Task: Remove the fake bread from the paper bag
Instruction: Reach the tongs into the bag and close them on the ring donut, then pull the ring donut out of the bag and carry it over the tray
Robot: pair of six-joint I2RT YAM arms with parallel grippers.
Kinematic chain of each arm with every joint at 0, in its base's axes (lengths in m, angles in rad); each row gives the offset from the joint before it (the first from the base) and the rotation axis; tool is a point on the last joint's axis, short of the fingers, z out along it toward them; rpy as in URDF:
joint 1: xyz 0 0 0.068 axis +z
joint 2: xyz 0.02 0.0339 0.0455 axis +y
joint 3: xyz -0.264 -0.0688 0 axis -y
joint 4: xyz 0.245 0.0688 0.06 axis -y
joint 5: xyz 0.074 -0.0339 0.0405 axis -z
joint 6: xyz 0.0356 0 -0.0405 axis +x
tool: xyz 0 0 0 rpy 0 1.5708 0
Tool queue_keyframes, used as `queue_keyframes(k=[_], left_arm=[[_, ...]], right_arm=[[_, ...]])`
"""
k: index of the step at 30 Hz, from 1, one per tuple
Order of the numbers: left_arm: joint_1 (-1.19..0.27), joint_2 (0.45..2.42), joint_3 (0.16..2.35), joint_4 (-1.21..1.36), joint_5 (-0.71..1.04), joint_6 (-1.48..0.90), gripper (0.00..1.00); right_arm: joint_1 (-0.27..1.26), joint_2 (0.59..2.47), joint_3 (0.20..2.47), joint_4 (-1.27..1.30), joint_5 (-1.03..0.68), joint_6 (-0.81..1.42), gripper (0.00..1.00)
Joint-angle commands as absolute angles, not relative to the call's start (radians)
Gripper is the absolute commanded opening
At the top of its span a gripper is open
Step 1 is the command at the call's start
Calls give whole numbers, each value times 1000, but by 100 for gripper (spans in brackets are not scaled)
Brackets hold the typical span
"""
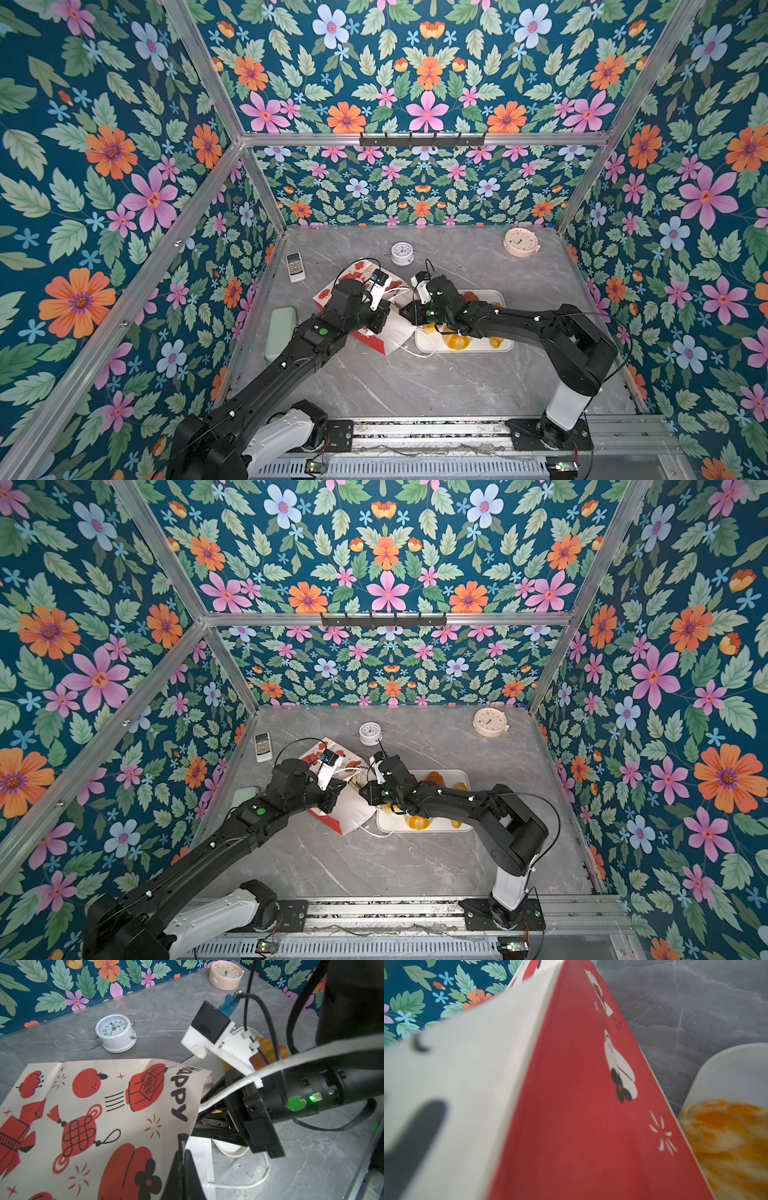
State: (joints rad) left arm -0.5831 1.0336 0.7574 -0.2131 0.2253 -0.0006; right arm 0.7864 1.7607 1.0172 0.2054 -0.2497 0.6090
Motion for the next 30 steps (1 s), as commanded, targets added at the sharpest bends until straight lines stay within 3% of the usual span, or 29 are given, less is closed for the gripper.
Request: queue_keyframes(k=[1, 14, 21, 30], left_arm=[[-583, 1029, 752, -167, 218, -12, 0], [-582, 1036, 712, -22, 44, -52, 0], [-583, 1070, 710, 31, 1, -72, 0], [-582, 1086, 716, 78, -30, -98, 0]], right_arm=[[787, 1723, 1011, 218, -241, 605, 11], [787, 1457, 1008, -188, -294, 477, 10], [786, 1203, 973, -465, -303, 385, 10], [787, 908, 1001, -792, -104, 369, 12]])
